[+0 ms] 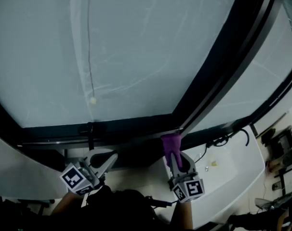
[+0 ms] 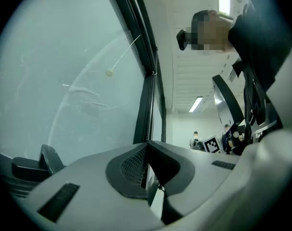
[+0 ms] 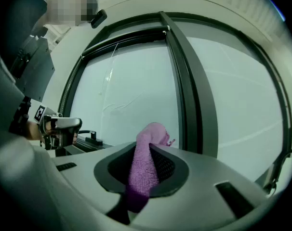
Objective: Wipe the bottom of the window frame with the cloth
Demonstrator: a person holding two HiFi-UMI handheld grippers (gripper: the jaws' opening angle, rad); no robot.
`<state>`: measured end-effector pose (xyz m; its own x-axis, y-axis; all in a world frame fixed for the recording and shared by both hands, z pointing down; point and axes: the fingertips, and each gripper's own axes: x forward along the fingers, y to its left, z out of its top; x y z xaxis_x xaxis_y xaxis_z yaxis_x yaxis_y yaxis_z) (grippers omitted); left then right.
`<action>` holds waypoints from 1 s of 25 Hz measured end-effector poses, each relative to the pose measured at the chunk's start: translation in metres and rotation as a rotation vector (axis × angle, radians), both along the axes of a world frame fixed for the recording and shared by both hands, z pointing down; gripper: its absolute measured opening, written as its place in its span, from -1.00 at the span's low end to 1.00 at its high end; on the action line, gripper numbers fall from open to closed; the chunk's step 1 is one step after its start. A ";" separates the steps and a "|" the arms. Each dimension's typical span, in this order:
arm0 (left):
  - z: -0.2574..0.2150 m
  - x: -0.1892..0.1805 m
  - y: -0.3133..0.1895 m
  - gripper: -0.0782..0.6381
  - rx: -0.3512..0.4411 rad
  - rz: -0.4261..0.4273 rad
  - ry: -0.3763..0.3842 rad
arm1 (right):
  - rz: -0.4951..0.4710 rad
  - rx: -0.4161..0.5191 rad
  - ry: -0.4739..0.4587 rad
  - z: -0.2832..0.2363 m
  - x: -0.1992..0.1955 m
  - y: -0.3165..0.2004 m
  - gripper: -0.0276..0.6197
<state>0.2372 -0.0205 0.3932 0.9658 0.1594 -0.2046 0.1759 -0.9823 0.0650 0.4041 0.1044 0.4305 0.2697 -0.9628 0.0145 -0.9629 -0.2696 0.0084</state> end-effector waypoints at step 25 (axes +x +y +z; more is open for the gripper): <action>0.013 -0.025 -0.005 -0.78 -0.060 -0.334 -0.062 | 0.410 -0.319 0.122 0.045 0.140 -0.090 -0.72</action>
